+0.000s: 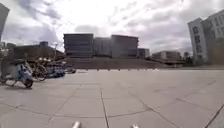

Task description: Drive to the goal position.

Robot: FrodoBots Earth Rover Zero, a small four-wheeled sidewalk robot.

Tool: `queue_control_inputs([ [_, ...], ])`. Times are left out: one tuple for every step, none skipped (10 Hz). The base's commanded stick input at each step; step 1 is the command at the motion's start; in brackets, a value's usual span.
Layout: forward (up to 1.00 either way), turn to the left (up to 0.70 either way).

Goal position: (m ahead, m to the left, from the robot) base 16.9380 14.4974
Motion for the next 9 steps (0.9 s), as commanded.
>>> queue_control_inputs([
  [0.7, 0.0],
  [0.7, 0.0],
  [0.7, 0.0],
  [0.7, 0.0],
  [0.7, 0.0],
  [0.7, 0.0],
  [0.7, 0.0],
  [0.7, 0.0],
  [0.7, 0.0],
])
